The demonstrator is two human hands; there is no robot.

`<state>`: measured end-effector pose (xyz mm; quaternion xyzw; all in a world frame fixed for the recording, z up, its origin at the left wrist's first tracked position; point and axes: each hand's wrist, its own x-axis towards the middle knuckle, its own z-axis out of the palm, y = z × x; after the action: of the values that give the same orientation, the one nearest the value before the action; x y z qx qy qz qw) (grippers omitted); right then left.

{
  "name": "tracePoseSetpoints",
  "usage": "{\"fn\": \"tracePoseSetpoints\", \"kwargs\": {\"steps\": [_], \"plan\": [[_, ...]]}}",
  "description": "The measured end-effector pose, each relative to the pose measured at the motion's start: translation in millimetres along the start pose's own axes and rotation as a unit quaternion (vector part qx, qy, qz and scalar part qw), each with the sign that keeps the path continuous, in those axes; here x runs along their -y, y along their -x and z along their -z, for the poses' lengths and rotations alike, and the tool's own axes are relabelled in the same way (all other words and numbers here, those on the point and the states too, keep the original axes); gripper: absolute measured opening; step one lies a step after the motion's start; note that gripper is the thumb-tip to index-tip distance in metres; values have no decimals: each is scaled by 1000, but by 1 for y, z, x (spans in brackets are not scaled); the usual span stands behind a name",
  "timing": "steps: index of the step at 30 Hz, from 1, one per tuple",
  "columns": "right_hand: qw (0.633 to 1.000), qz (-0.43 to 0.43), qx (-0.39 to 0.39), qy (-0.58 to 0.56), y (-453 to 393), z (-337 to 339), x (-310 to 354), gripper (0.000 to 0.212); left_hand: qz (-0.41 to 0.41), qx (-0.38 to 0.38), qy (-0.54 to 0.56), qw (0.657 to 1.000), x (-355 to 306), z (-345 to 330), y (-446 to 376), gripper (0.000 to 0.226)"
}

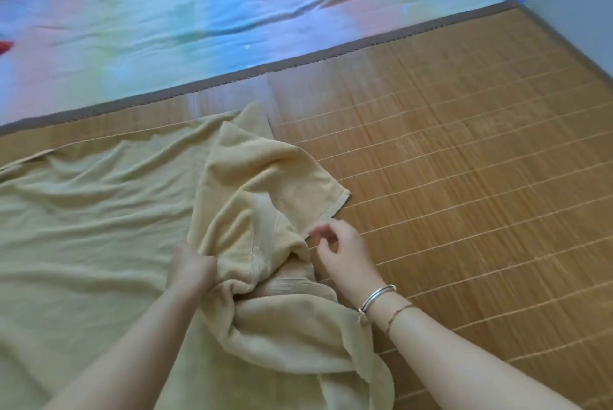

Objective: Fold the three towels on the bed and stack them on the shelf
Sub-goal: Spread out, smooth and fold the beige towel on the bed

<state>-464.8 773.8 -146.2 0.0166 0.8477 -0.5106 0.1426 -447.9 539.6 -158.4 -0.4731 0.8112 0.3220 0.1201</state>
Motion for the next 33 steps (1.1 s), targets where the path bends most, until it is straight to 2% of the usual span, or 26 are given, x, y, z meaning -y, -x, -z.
{"fn": "tracePoseSetpoints", "kwargs": {"steps": [2, 4, 5, 7, 9, 12, 14, 16, 19, 22, 26, 28, 30, 31, 33], "plan": [[995, -44, -10, 86, -8, 2, -14, 18, -20, -63, -91, 994, 12, 6, -7, 59], [985, -107, 40, 128, -10, 2, -25, 27, -158, -129, -98, 974, 6, 9, -1, 55], [980, -126, 67, 140, -9, 1, -28, 28, -250, -133, -74, 956, -1, 7, 4, 45], [973, -137, 111, 152, -3, -3, -28, 21, -393, -79, -42, 915, -17, -1, 19, 25], [964, -136, 155, 166, 6, -5, -26, 17, -436, -3, -75, 897, -37, -16, 33, 31], [963, -130, 183, 151, 20, -3, -20, 37, -398, 39, -270, 876, -61, -42, 39, 53], [964, -124, 192, 136, 26, 1, -15, 45, -355, 42, -328, 875, -72, -52, 35, 43], [953, -134, 232, 144, 30, 3, -14, 47, -323, 47, -323, 889, -77, -55, 30, 21], [935, -100, 263, 214, 32, 0, -18, 29, -324, 58, -335, 883, -78, -55, 29, 10], [962, -76, 198, 171, 38, -1, -18, 10, -321, 52, -358, 875, -78, -49, 27, 14], [988, -91, 122, 38, 47, 15, -26, 16, -331, 61, -356, 872, -86, -53, 34, 14], [992, -88, 87, -29, 50, 31, -29, 21, -317, 98, -364, 870, -91, -59, 40, 31], [992, -83, 43, -83, 53, 49, -33, 22, -309, 111, -406, 853, -94, -68, 44, 50], [990, -86, 19, -110, 55, 57, -37, 21, -310, 108, -427, 843, -95, -73, 45, 49], [983, -98, -16, -157, 59, 69, -46, 23, -309, 106, -449, 831, -99, -81, 46, 30]]}}
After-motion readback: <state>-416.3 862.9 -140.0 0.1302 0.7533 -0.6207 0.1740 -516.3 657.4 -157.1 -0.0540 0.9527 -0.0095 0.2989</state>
